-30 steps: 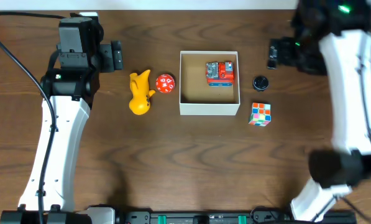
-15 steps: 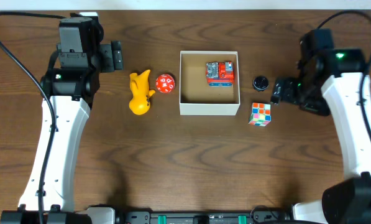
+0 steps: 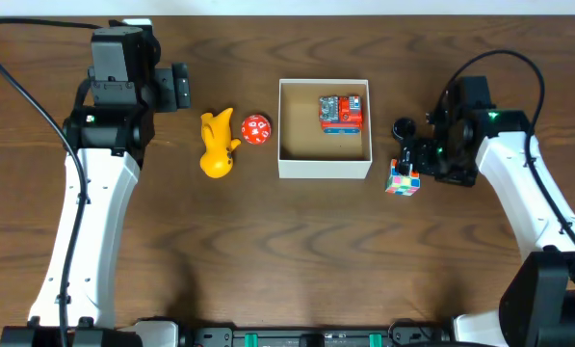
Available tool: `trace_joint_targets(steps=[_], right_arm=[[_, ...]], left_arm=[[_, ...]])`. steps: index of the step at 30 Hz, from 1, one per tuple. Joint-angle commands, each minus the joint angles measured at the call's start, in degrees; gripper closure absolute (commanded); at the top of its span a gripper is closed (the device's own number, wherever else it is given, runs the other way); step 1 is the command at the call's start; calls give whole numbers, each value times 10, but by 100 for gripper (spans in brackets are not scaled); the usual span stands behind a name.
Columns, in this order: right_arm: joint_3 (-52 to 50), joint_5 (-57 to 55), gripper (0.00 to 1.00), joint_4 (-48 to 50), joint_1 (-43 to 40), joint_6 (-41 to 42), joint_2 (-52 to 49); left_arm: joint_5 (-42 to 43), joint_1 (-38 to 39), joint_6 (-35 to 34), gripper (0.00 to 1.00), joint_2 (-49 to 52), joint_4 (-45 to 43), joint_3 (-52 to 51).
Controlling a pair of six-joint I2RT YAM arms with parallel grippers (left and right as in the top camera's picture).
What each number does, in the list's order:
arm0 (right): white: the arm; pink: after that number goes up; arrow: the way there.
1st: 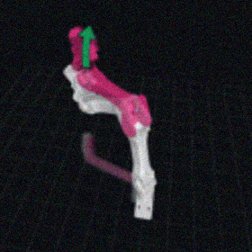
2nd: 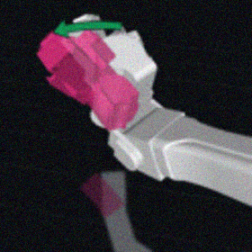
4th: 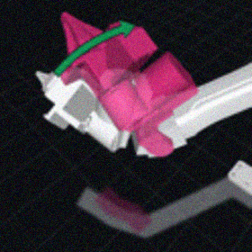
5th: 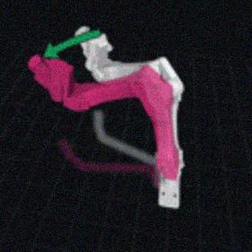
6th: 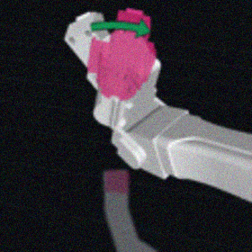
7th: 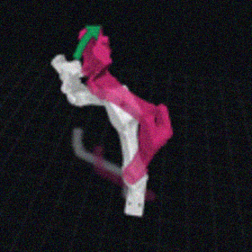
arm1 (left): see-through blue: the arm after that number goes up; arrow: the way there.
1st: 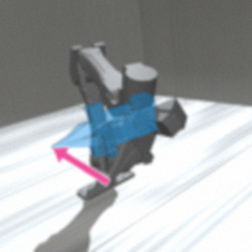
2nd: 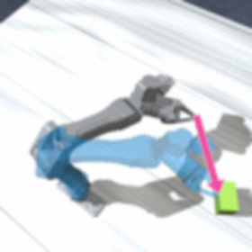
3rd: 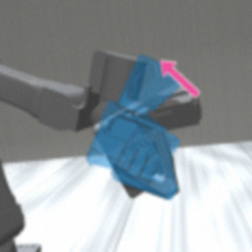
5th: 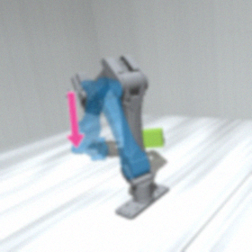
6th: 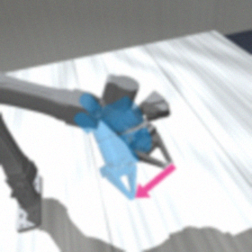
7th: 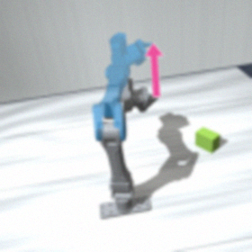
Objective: Pack container
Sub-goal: 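Lower the right gripper onto the Rubik's cube and grasp it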
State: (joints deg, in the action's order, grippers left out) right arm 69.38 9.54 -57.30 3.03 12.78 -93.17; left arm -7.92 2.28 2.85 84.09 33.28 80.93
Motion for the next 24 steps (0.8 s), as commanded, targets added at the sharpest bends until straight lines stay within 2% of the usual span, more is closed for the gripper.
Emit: trace_joint_targets(steps=[1, 10, 18, 24], right_arm=[[-30, 15, 5, 24, 4, -13, 4], [-74, 15, 6, 106, 4, -13, 2], [-92, 15, 12, 165, 16, -39, 2], [-102, 14, 12, 179, 26, -38, -9]], left_arm=[[-7, -3, 3, 2, -3, 1, 11], [-7, -3, 3, 2, -3, 1, 11], [-7, -3, 3, 2, -3, 1, 11], [-7, -3, 3, 2, -3, 1, 11]])
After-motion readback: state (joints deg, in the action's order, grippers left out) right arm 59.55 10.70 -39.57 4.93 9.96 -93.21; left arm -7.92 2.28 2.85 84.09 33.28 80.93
